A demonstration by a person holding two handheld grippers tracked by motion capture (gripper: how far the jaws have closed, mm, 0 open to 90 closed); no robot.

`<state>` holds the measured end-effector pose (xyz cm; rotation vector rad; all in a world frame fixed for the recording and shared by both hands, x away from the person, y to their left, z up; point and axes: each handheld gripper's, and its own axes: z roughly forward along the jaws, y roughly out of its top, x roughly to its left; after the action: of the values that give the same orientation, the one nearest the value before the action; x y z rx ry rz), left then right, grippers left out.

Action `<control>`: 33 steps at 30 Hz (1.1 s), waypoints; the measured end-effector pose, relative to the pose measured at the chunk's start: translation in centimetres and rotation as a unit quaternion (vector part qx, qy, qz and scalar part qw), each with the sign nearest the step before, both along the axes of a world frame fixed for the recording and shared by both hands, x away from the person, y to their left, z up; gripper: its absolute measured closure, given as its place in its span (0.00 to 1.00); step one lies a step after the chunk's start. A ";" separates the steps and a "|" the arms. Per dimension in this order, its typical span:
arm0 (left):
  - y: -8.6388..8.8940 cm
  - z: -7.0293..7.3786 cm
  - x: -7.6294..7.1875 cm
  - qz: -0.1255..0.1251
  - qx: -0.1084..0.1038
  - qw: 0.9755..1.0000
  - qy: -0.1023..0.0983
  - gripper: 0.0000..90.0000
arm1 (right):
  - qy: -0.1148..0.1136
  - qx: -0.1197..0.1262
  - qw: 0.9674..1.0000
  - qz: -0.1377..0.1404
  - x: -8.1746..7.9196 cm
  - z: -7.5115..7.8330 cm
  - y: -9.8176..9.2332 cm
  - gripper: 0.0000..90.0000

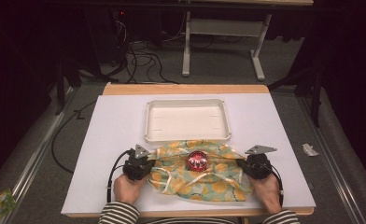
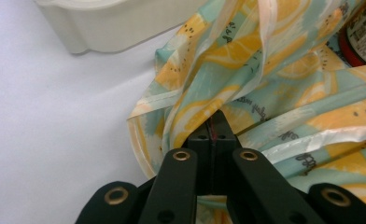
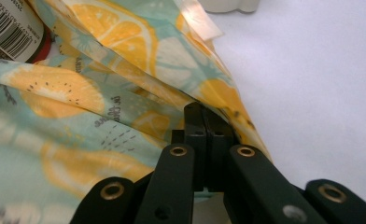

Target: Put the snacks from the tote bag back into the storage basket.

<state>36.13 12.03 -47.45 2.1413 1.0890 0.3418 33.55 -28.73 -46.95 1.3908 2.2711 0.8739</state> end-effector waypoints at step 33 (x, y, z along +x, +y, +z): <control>2.0 -0.6 -0.8 0.002 -0.033 0.999 -0.012 1.00 | -0.016 0.010 1.000 -0.008 -1.3 -0.4 -0.8 1.00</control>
<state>35.29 13.98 -48.03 2.0720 1.0778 0.3281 32.23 -29.55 -47.35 1.3910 2.2317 0.9094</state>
